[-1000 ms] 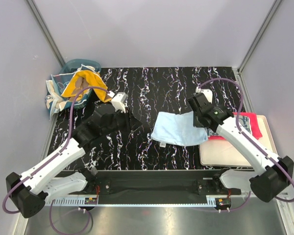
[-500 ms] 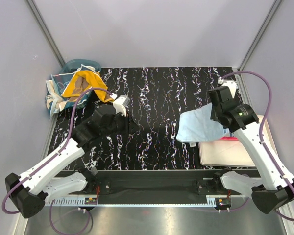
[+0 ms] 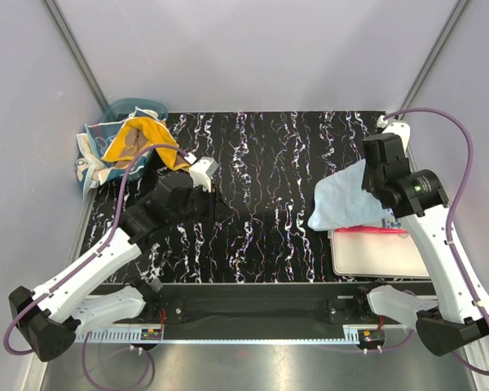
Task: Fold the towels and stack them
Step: Neatly place the folded towel into the bin
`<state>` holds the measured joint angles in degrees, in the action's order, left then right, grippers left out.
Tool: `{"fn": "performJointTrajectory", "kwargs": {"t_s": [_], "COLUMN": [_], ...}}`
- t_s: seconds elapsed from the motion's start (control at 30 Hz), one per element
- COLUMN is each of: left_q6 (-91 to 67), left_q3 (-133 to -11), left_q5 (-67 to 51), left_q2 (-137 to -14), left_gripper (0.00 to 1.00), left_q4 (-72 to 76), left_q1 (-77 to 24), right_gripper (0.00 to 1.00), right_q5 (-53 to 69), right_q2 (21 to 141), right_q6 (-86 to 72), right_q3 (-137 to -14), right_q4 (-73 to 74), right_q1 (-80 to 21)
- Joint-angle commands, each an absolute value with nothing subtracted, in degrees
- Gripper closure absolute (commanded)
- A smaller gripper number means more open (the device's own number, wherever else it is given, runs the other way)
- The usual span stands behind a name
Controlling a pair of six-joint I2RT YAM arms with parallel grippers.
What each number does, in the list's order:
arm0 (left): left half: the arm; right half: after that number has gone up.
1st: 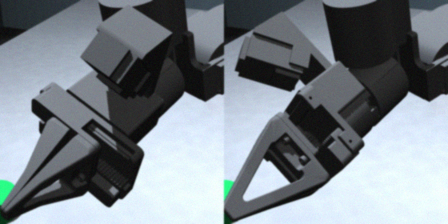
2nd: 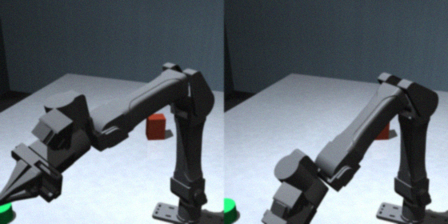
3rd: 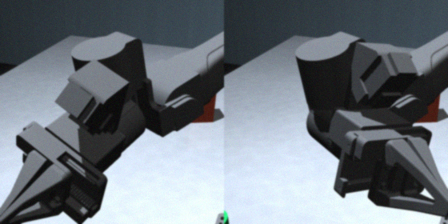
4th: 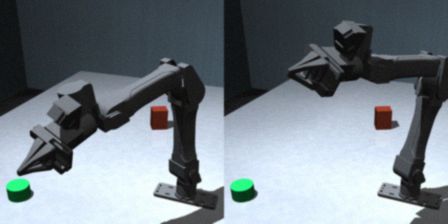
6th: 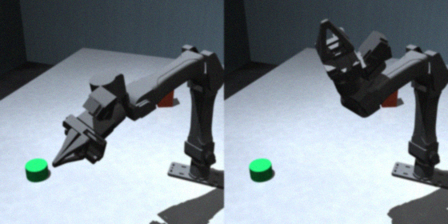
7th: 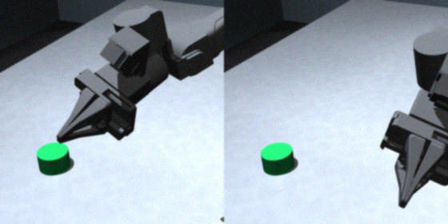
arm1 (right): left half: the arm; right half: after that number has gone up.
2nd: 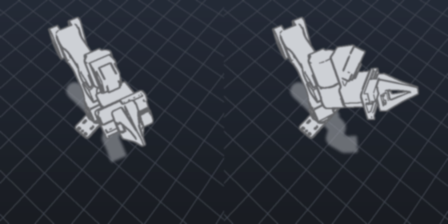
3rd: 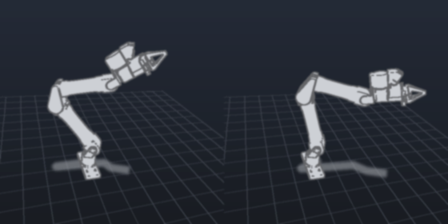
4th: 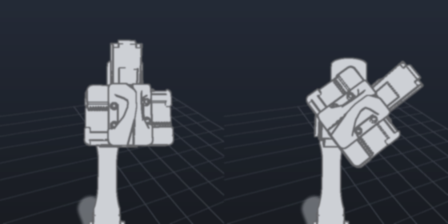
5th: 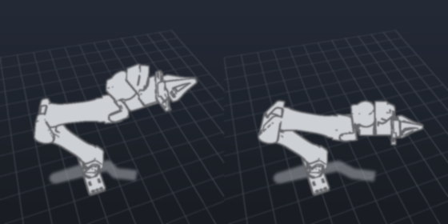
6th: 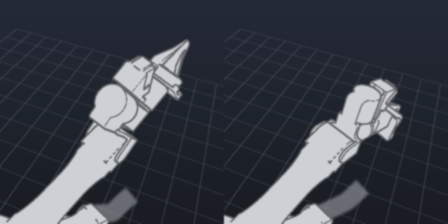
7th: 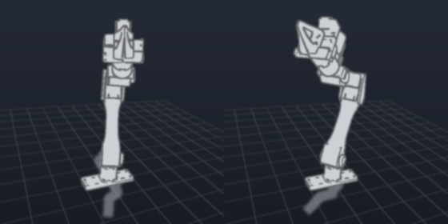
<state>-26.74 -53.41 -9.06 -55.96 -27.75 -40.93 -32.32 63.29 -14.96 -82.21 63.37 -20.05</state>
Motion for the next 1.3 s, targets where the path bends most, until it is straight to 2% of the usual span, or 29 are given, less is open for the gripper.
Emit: {"fn": "performJointTrajectory", "kwargs": {"t_s": [0.0, 0.3, 1.27], "left_q6": [-25.66, -25.40, -25.75], "left_q3": [-55.64, -55.37, -54.05], "left_q5": [-10.63, -11.07, -12.13], "left_q2": [-56.16, -56.34, -56.51], "left_gripper": [0.72, 0.72, 0.73], "left_q4": [-26.54, -26.37, -25.58], "left_q1": [-41.13, -41.13, -41.05], "right_gripper": [1.00, 1.00, 1.00], "right_q5": [-35.33, -37.00, -37.53], "right_q2": [63.37, 63.63, 62.31], "right_q6": [-13.54, -12.57, -11.51], "right_q3": [-87.01, -91.67, -91.14], "right_q4": [64.33, 66.71, 66.62], "right_q1": [-19.60, -19.16, -14.24]}}
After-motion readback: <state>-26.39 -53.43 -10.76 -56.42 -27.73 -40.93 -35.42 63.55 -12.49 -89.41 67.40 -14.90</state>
